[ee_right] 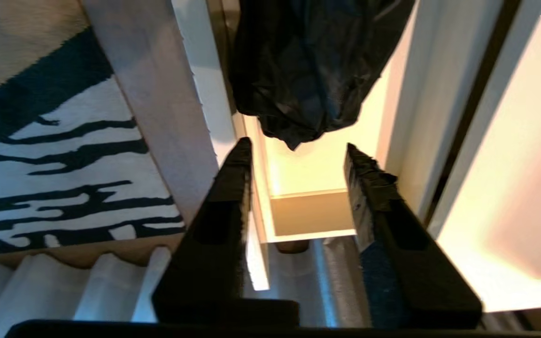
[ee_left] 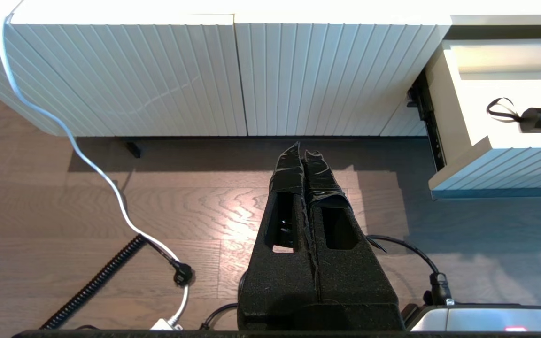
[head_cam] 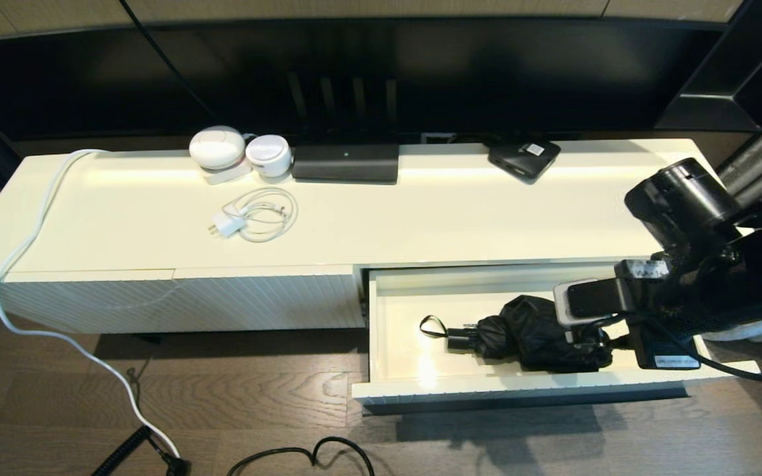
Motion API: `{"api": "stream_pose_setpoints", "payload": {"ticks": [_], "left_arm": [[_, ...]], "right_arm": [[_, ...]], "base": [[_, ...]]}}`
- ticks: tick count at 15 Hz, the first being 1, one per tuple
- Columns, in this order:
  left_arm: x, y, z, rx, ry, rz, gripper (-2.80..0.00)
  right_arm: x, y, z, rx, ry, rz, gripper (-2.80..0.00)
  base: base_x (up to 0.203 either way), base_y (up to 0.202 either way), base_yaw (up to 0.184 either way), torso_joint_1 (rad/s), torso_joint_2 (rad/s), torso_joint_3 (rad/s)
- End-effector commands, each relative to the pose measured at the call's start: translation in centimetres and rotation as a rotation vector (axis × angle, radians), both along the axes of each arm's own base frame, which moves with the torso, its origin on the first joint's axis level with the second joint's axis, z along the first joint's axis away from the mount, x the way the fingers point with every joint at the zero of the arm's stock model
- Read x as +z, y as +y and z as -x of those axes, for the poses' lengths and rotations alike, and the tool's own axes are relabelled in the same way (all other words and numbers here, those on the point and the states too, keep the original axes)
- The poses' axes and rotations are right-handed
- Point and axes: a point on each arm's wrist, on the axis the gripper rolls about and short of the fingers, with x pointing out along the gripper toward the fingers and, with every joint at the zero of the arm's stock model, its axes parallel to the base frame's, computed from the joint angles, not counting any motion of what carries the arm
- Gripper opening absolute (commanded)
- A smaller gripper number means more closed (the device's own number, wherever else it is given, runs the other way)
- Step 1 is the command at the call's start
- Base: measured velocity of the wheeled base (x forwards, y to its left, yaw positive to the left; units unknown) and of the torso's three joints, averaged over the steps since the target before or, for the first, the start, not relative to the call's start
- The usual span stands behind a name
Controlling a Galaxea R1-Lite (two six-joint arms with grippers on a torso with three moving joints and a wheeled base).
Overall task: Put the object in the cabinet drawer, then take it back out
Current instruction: Take the umbrella out of the drawer and put it on the table
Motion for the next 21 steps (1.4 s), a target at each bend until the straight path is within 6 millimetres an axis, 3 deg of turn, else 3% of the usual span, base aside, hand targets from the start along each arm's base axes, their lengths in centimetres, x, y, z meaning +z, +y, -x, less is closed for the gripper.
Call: {"api": "stream_pose_setpoints", "payload": {"ticks": [1,8,12,21], "left_arm": [[0.0,0.0,0.0,0.001,0.002,0.001,-2.8],[0.0,0.0,0.0,0.0,0.002,0.001,-2.8],[0.0,0.0,0.0,0.0,0.001,0.001,-2.8],[0.0,0.0,0.0,0.0,0.001,0.001,-2.8]], "right_arm": [[-1.6,0.8,-1.6,-0.004,0.052,0.015,0.0],[-6.9,2.0,-5.9,-0.021,0.038,-0.016,0.0],[-7.3,1.8,-6.9,-0.034,0.04,-0.026,0.0],[-8.0,1.4,-7.3,-0.048,0.063,-0.017,0.0]], "base": [[0.0,0.0,0.0,0.0,0.0,0.0],[0.0,0.0,0.0,0.0,0.0,0.0],[0.0,0.0,0.0,0.0,0.0,0.0],[0.0,0.0,0.0,0.0,0.0,0.0]]}}
